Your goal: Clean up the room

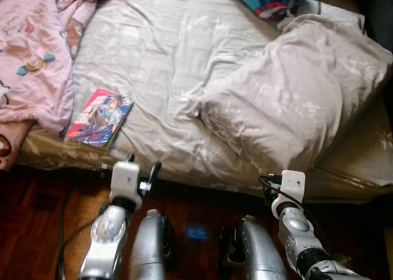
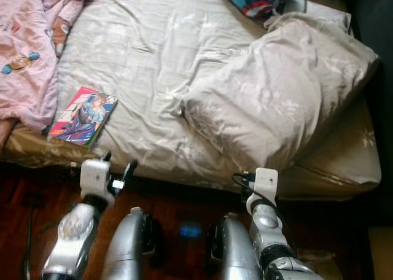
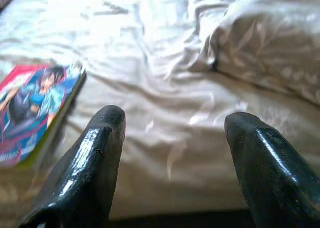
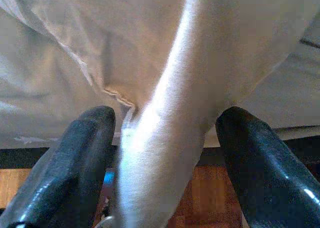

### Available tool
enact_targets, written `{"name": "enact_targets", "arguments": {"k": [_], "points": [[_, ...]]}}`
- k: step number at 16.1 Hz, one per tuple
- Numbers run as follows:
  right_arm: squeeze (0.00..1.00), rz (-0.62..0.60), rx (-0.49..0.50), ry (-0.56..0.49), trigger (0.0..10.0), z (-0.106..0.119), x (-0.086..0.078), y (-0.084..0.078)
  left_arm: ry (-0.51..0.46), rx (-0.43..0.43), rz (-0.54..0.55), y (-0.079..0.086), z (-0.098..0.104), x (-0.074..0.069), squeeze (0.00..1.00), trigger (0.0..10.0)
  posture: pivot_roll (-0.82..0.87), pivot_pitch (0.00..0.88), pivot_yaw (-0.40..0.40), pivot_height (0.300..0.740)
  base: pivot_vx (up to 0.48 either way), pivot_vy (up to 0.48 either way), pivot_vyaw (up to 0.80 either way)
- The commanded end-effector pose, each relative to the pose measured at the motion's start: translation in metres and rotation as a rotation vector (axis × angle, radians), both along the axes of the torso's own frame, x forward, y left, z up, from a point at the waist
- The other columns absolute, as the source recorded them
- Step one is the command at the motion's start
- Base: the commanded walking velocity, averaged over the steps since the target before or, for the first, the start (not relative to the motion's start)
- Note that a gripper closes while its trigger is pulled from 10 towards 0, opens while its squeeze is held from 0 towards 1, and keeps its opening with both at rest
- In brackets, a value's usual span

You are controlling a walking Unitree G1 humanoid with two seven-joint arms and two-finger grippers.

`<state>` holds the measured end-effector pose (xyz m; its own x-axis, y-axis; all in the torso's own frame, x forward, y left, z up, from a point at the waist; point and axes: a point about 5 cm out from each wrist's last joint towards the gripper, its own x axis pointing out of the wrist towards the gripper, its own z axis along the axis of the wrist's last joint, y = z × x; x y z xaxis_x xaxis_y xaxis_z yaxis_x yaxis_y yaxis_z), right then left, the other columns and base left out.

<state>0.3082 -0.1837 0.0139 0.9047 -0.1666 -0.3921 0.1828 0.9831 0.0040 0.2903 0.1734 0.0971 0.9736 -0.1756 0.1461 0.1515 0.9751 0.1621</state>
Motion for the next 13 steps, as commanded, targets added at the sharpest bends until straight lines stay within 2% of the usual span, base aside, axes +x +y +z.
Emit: {"name": "enact_targets", "arguments": {"k": [1, 2, 3, 13], "points": [[0.0, -0.011, 0.013, 0.03, 9.3, -0.0092, -0.0087, -0.0016, 0.057, -0.005, 0.012, 0.0048, -0.0107, -0.0056, 0.0, 10.0, 0.14, 0.452, 0.007, 0.644, 0.0, 0.0, 0.0], [0.0, -0.011, 0.012, 0.029, 6.8, -0.0095, -0.0091, -0.0015, 0.059, -0.003, 0.01, 0.0046, -0.0106, -0.0059, 0.0, 10.0, 0.13, 0.452, 0.007, 0.644, 0.0, 0.0, 0.0], [0.0, -0.012, 0.007, 0.028, 0.0, -0.0096, -0.0095, -0.0019, 0.061, -0.003, 0.008, 0.0045, -0.0105, -0.0064, 0.0, 10.0, 0.13, 0.453, 0.009, 0.644, 0.0, 0.0, 0.0], [0.0, 0.013, 0.008, 0.016, 0.0, -0.0113, -0.0113, 0.0048, 0.088, 0.011, -0.013, 0.0011, -0.0116, -0.0123, 0.0, 10.0, 0.15, 0.428, 0.022, 0.644, 0.0, 0.0, 0.0]]}}
